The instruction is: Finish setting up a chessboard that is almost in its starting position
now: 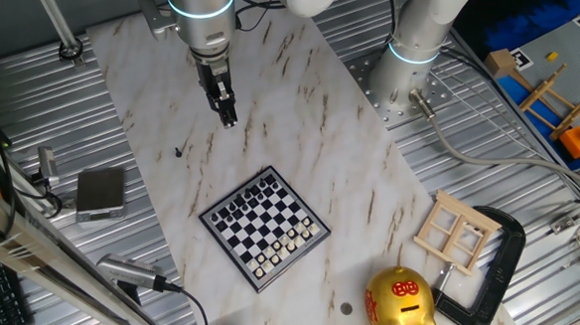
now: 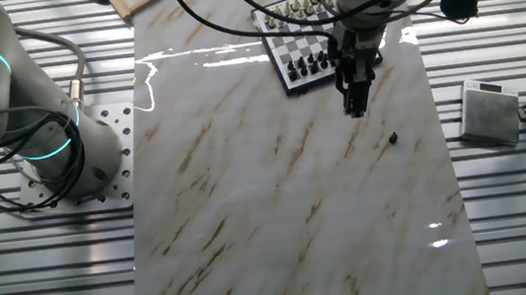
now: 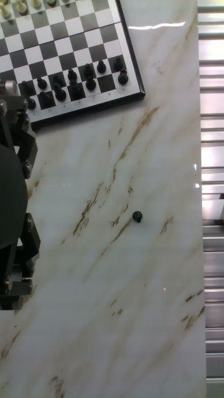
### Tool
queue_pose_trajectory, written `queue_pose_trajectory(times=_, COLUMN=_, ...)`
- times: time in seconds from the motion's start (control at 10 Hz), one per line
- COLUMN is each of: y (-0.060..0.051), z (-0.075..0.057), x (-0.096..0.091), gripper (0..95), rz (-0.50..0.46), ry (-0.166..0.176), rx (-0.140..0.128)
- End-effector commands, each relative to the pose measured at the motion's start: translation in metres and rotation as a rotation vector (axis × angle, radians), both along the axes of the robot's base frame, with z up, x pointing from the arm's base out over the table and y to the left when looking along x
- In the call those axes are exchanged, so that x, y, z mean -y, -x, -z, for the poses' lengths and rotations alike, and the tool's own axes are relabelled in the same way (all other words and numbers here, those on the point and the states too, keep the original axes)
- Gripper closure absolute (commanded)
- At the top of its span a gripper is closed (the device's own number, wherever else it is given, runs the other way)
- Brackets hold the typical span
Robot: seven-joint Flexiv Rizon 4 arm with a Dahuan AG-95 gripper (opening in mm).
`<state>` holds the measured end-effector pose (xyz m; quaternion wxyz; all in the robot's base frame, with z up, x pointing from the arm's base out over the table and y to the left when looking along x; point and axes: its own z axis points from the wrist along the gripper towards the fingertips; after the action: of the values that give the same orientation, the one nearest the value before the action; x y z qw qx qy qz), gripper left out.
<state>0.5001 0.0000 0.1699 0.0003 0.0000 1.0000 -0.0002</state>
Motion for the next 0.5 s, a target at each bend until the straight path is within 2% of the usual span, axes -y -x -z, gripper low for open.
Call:
queue_pose_trajectory(times=0.1, y=0.0002, z=0.0, x=0.0, gripper=95.0, rz=-0.149, ry=-0.027, rx=0.015)
queue_pose_trajectory(times=0.3, y=0.0002, z=0.0, x=0.0, gripper=95.0, rz=-0.146, ry=-0.013, rx=0.009)
queue_pose_trajectory(times=0.5, y=0.0003, z=0.0, x=0.0, gripper=95.0, rz=-0.134, ry=-0.012, rx=0.009)
